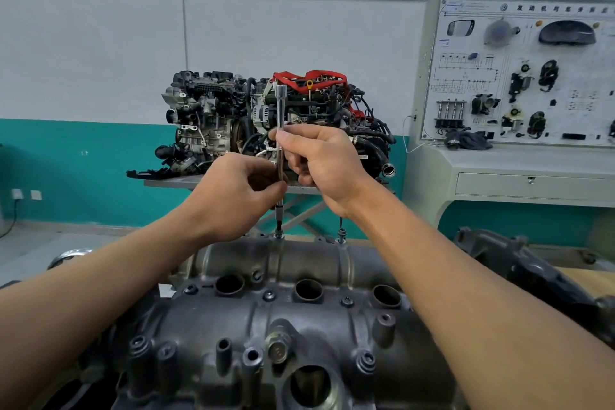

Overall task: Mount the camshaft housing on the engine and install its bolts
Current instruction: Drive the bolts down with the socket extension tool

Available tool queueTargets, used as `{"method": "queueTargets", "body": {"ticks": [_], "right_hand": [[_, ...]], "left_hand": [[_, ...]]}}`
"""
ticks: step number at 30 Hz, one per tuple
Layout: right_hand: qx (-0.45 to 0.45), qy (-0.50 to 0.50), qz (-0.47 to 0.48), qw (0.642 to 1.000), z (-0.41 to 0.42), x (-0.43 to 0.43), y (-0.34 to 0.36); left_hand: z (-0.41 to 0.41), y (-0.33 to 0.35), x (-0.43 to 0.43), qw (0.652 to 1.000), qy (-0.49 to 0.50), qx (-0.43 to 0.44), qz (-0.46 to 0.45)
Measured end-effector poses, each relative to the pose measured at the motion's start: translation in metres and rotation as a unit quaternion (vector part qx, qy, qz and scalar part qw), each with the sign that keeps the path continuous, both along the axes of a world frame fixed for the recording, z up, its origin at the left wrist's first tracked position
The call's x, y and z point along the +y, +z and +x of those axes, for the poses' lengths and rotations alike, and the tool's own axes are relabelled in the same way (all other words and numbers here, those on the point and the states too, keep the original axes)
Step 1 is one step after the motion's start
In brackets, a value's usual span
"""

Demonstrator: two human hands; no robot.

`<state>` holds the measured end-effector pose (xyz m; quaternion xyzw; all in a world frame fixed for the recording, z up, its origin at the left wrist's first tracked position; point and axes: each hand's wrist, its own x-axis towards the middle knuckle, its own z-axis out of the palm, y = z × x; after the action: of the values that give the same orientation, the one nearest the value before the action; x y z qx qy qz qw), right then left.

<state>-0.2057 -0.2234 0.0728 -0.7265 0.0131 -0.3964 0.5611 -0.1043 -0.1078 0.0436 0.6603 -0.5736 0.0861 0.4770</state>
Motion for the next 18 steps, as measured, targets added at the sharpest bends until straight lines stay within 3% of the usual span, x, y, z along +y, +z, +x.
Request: {"method": "queueTargets", "body": {"ticks": [8, 18], "right_hand": [[-0.03, -0.049, -0.014, 0.998, 0.0021, -0.0005, -0.0021], [-0.001, -0.005, -0.017, 1.0, -0.0009, 0.0022, 0.0004]], "left_hand": [[-0.0011, 0.0027, -0.0001, 1.0, 0.011, 0.022, -0.007], [-0.0027, 0.0008, 0.0012, 1.0, -0.019, 0.007, 0.002]]}}
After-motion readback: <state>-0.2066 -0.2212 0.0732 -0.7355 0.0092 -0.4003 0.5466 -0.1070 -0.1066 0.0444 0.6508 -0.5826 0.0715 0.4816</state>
